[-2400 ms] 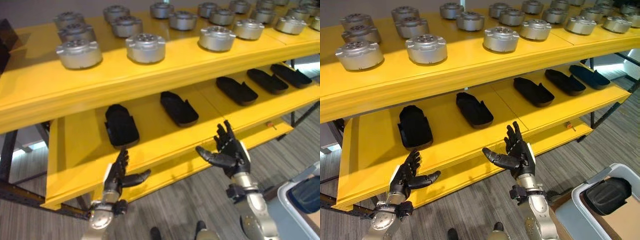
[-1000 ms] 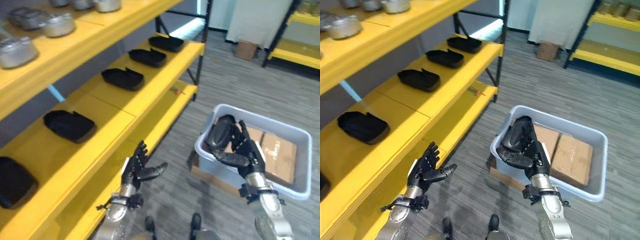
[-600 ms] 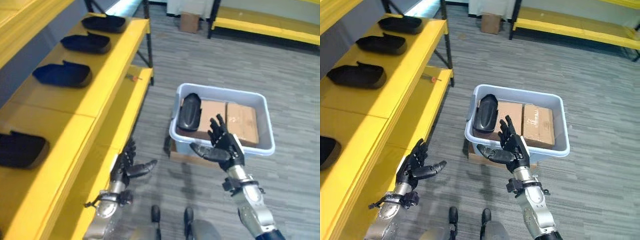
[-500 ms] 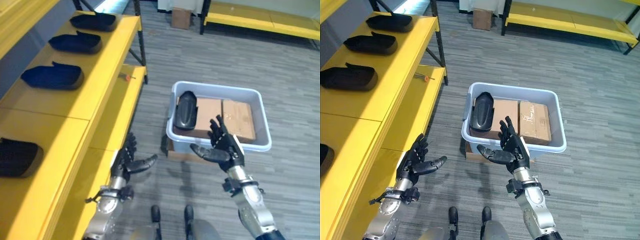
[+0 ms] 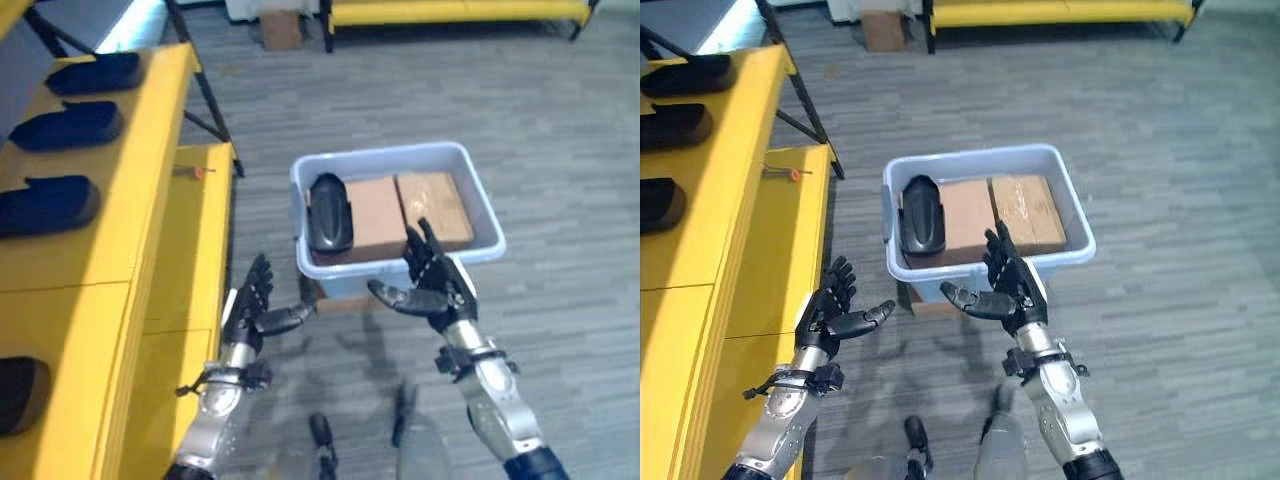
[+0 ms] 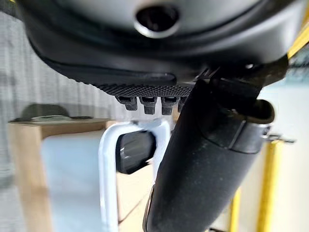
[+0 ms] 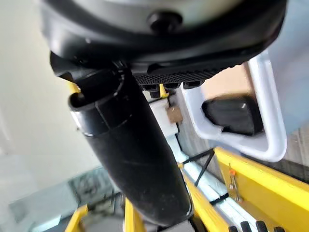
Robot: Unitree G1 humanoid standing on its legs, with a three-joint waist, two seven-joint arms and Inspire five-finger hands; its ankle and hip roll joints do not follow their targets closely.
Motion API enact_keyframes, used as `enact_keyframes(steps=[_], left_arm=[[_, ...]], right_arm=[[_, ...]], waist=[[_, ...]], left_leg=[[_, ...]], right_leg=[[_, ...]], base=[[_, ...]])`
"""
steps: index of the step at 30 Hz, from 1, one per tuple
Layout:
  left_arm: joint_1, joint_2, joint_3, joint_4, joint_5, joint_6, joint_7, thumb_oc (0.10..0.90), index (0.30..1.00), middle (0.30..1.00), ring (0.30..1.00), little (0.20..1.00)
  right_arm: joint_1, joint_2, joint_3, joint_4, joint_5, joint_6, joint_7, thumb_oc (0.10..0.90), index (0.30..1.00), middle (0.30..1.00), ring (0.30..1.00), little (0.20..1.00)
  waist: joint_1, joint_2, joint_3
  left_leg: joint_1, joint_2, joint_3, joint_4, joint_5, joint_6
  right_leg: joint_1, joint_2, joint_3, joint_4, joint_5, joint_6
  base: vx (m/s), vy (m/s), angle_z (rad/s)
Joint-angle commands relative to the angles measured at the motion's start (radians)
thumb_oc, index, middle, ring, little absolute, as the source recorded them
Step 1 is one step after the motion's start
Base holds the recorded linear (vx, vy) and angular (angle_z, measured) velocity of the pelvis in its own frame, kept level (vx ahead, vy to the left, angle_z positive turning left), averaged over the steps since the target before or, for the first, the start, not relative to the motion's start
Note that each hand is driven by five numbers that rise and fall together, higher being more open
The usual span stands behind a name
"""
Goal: Move parts from the plastic box to the shelf.
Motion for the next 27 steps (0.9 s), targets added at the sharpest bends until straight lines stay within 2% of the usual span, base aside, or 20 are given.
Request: enact_keyframes(steps=[1, 3, 5, 8, 9, 15, 17, 19, 20, 21, 23, 24, 26, 27], left_arm=[[-0.048, 0.012, 0.025, -0.131, 0.046, -0.108, 0.007, 0.9, 1.0, 1.0, 1.0, 1.0], [-0.061, -0.003, 0.006, -0.123, 0.039, -0.106, 0.006, 0.9, 1.0, 1.0, 1.0, 1.0], [-0.077, -0.012, -0.01, -0.123, 0.025, -0.102, 0.011, 0.9, 1.0, 1.0, 1.0, 1.0], [-0.085, -0.015, -0.015, -0.123, 0.017, -0.102, 0.014, 0.9, 1.0, 1.0, 1.0, 1.0], [-0.09, -0.018, -0.02, -0.124, 0.012, -0.103, 0.018, 0.9, 1.0, 1.0, 1.0, 1.0], [-0.098, -0.02, -0.019, -0.121, 0.008, -0.1, 0.033, 0.9, 1.0, 1.0, 1.0, 1.0], [-0.096, -0.022, -0.016, -0.121, 0.005, -0.101, 0.033, 0.9, 1.0, 1.0, 1.0, 1.0], [-0.09, -0.026, -0.014, -0.125, 0.0, -0.103, 0.033, 0.9, 1.0, 1.0, 1.0, 1.0], [-0.088, -0.028, -0.011, -0.129, -0.003, -0.104, 0.034, 0.9, 1.0, 1.0, 1.0, 1.0], [-0.088, -0.027, -0.011, -0.129, -0.004, -0.104, 0.034, 0.9, 1.0, 1.0, 1.0, 1.0], [-0.09, -0.027, -0.008, -0.136, -0.003, -0.107, 0.037, 0.9, 1.0, 1.0, 1.0, 1.0], [-0.092, -0.029, -0.009, -0.141, -0.009, -0.104, 0.038, 0.9, 1.0, 1.0, 1.0, 1.0], [-0.091, -0.028, -0.007, -0.143, -0.016, -0.102, 0.04, 0.9, 1.0, 1.0, 1.0, 1.0], [-0.09, -0.026, -0.001, -0.141, -0.014, -0.103, 0.047, 0.9, 1.0, 1.0, 1.0, 1.0]], right_arm=[[-0.057, -0.003, -0.038, -0.1, -0.009, -0.094, 0.006, 0.9, 1.0, 1.0, 1.0, 1.0], [-0.057, -0.013, -0.051, -0.096, -0.01, -0.099, -0.002, 0.9, 1.0, 1.0, 1.0, 1.0], [-0.065, -0.019, -0.061, -0.093, -0.011, -0.107, -0.018, 0.9, 1.0, 1.0, 1.0, 1.0], [-0.074, -0.021, -0.059, -0.087, -0.018, -0.11, -0.026, 0.9, 1.0, 1.0, 1.0, 1.0], [-0.081, -0.023, -0.062, -0.082, -0.018, -0.115, -0.038, 0.9, 1.0, 1.0, 1.0, 1.0], [-0.102, -0.02, -0.055, -0.07, -0.016, -0.126, -0.055, 0.9, 1.0, 1.0, 1.0, 1.0], [-0.104, -0.022, -0.054, -0.066, -0.016, -0.131, -0.061, 0.9, 1.0, 1.0, 1.0, 1.0], [-0.104, -0.025, -0.048, -0.066, -0.012, -0.137, -0.067, 0.9, 1.0, 1.0, 1.0, 1.0], [-0.105, -0.028, -0.047, -0.068, -0.011, -0.139, -0.067, 0.9, 1.0, 1.0, 1.0, 1.0], [-0.105, -0.027, -0.047, -0.068, -0.011, -0.139, -0.067, 0.9, 1.0, 1.0, 1.0, 1.0], [-0.107, -0.038, -0.045, -0.074, -0.013, -0.141, -0.066, 0.9, 1.0, 1.0, 1.0, 1.0], [-0.099, -0.042, -0.054, -0.074, -0.021, -0.143, -0.076, 0.9, 1.0, 1.0, 1.0, 1.0], [-0.098, -0.046, -0.063, -0.061, -0.025, -0.147, -0.091, 0.9, 1.0, 1.0, 1.0, 1.0], [-0.096, -0.045, -0.065, -0.054, -0.026, -0.149, -0.098, 0.9, 1.0, 1.0, 1.0, 1.0]], waist=[[0.003, -0.052, -0.065], [-0.006, -0.051, -0.087], [-0.016, -0.042, -0.092], [-0.018, -0.039, -0.092], [-0.02, -0.037, -0.092], [-0.014, -0.036, -0.092], [-0.011, -0.038, -0.09], [-0.003, -0.043, -0.083], [0.005, -0.05, -0.073], [0.004, -0.049, -0.073], [0.026, -0.06, -0.042], [0.024, -0.073, -0.028], [0.025, -0.082, -0.03], [0.03, -0.081, -0.029]], left_leg=[[0.061, 0.006, -0.093, 0.088, -0.115, -0.037], [0.082, 0.026, -0.116, 0.066, -0.108, -0.054], [0.086, 0.073, -0.145, 0.045, -0.093, -0.078], [0.087, 0.096, -0.155, 0.036, -0.083, -0.091], [0.089, 0.116, -0.162, 0.026, -0.073, -0.1], [0.087, 0.167, -0.173, 0.026, -0.042, -0.124], [0.07, 0.182, -0.176, 0.067, -0.023, -0.135], [0.017, 0.195, -0.18, 0.186, 0.01, -0.147], [-0.016, 0.191, -0.187, 0.258, 0.031, -0.15], [-0.023, 0.193, -0.19, 0.268, 0.027, -0.151], [-0.098, 0.16, -0.235, 0.418, 0.046, -0.159], [-0.16, 0.192, -0.217, 0.386, 0.062, -0.146], [-0.169, 0.243, -0.197, 0.25, 0.054, -0.139], [-0.178, 0.275, -0.189, 0.156, 0.09, -0.149]], right_leg=[[0.056, 0.091, -0.025, 0.043, 0.209, 0.025], [0.078, 0.113, -0.051, 0.05, 0.2, 0.027], [0.081, 0.143, -0.077, 0.095, 0.126, 0.008], [0.072, 0.161, -0.084, 0.114, 0.089, -0.004], [0.067, 0.181, -0.089, 0.128, 0.059, -0.017], [0.044, 0.228, -0.098, 0.177, 0.001, -0.045], [0.056, 0.244, -0.1, 0.168, -0.01, -0.056], [0.081, 0.264, -0.105, 0.143, -0.018, -0.077], [0.095, 0.268, -0.105, 0.134, -0.025, -0.087], [0.094, 0.27, -0.107, 0.133, -0.024, -0.088], [0.114, 0.276, -0.106, 0.121, -0.027, -0.104], [0.126, 0.266, -0.12, 0.11, -0.036, -0.101], [0.136, 0.257, -0.113, 0.103, -0.04, -0.083], [0.14, 0.253, -0.105, 0.104, -0.044, -0.074]], base=[[0.37, -0.254, 0.23], [0.35, -0.277, 0.72], [0.23, -0.3, 0.33], [0.11, -0.173, 0.24], [0.1, -0.163, 0.2], [0.09, -0.167, 0.2], [0.08, -0.155, 0.13], [0.06, -0.148, 0.18], [0.02, -0.101, 0.11], [0.01, -0.089, -0.02], [0.02, -0.079, -0.09], [0.08, -0.019, 0.07], [0.15, 0.088, 0.2], [0.17, 0.163, 0.15]])
